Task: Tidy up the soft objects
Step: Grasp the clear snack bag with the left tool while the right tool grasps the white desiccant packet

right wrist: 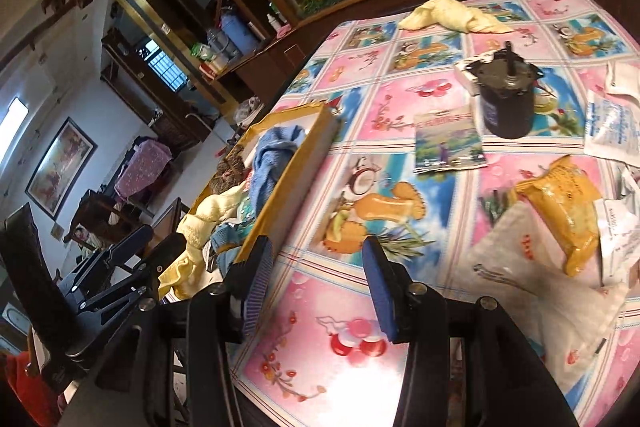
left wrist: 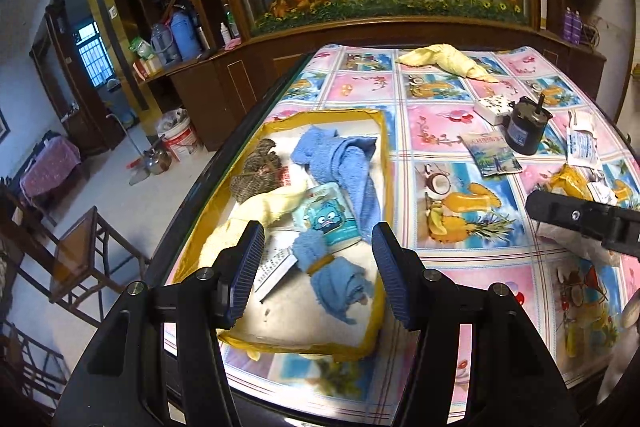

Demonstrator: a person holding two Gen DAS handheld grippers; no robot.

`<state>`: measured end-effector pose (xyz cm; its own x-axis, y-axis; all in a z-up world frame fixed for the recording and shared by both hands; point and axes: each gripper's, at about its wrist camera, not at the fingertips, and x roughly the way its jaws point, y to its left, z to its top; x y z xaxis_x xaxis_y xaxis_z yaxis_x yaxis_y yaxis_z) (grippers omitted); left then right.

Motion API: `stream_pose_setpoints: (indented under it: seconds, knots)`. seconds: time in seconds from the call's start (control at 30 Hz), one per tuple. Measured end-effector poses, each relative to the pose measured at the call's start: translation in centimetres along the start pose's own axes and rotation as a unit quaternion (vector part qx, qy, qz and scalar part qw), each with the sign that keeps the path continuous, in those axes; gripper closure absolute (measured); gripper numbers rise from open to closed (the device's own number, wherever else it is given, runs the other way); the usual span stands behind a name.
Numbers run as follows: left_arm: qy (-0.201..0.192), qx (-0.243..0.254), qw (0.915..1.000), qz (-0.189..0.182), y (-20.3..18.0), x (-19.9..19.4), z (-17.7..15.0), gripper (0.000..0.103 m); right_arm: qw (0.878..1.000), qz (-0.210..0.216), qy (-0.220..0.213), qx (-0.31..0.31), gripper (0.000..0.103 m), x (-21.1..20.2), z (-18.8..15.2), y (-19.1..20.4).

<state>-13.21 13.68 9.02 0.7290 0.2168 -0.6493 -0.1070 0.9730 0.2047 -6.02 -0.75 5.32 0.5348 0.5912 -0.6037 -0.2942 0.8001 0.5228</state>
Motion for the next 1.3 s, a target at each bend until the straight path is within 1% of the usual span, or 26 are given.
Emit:
stream_pose_setpoints:
  seconds: [0.17,0.27,0.3,0.33,0.43,0.47,0.57,0.67,0.7,0.77,0.83,0.9,1.0,1.07,1.1,1.13,1.2,1.23,1.27,1.3]
  knots:
    - [0.005,0.021,0.9998,-0.004,-2.1,0.4,0.3,0.046,1.000,-0.007,-0.015,0.023,0.056,-1.6,0.2,-2.7]
    - [0.011,0.035,0.9991,-0.023,-3.5,0.7,0.6,0.046,0.999,-0.018,-0.025,0.033,0.056,-2.8,0.3,-4.6]
    - [0.015,0.037,0.9986,-0.035,-3.8,0.9,0.7,0.046,0.998,-0.025,-0.030,0.039,0.056,-3.3,0.4,-5.5]
    - [0.022,0.038,0.9975,-0.056,-4.2,1.2,0.9,0.046,0.998,-0.032,-0.035,0.046,0.056,-3.9,0.7,-6.3]
    - [0.052,0.029,0.9898,-0.130,-5.4,2.5,1.7,0.047,0.994,-0.062,-0.053,0.071,0.056,-5.8,1.3,-9.4]
    - [0.062,0.029,0.9870,-0.146,-6.0,3.2,2.0,0.047,0.993,-0.070,-0.057,0.079,0.056,-6.2,1.5,-10.2]
    - [0.087,0.033,0.9797,-0.178,-8.0,4.9,2.7,0.047,0.989,-0.084,-0.066,0.105,0.056,-7.3,1.7,-12.7]
    - [0.109,0.024,0.9676,-0.226,-9.6,6.4,3.7,0.047,0.987,-0.092,-0.067,0.117,0.056,-7.6,1.8,-14.2]
    - [0.113,0.019,0.9650,-0.236,-10.0,6.9,4.1,0.047,0.986,-0.094,-0.065,0.120,0.056,-7.5,1.8,-14.6]
    - [0.114,0.009,0.9629,-0.244,-10.6,8.1,5.2,0.047,0.986,-0.094,-0.061,0.124,0.056,-7.3,2.2,-15.3]
    - [0.106,-0.005,0.9642,-0.243,-11.2,9.4,6.5,0.047,0.986,-0.097,-0.061,0.124,0.056,-7.1,2.5,-15.6]
    - [0.106,-0.018,0.9630,-0.247,-12.0,11.4,7.8,0.047,0.985,-0.094,-0.061,0.128,0.056,-6.9,2.9,-15.9]
    - [0.123,-0.027,0.9563,-0.264,-13.3,14.3,8.7,0.047,0.984,-0.099,-0.069,0.133,0.056,-7.2,3.9,-16.5]
    - [0.134,-0.037,0.9507,-0.277,-14.0,16.0,9.0,0.047,0.980,-0.119,-0.078,0.137,0.054,-7.7,5.0,-17.6]
    - [0.136,-0.040,0.9504,-0.277,-14.4,16.6,9.2,0.047,0.978,-0.133,-0.076,0.139,0.052,-7.9,5.5,-18.3]
    - [0.136,-0.039,0.9503,-0.277,-14.6,17.1,9.4,0.047,0.977,-0.142,-0.074,0.144,0.051,-7.9,6.0,-19.0]
    - [0.138,-0.030,0.9504,-0.277,-15.5,17.9,9.6,0.046,0.973,-0.150,-0.070,0.158,0.050,-7.6,7.1,-20.5]
    - [0.134,-0.024,0.9516,-0.275,-15.8,18.1,9.7,0.044,0.972,-0.157,-0.064,0.161,0.050,-7.3,7.6,-21.1]
    - [0.123,-0.010,0.9558,-0.267,-16.3,18.1,9.7,0.040,0.971,-0.165,-0.058,0.161,0.050,-6.8,8.1,-21.6]
    - [0.121,0.002,0.9586,-0.258,-16.8,18.3,9.8,0.031,0.971,-0.173,-0.050,0.158,0.050,-6.3,8.4,-21.7]
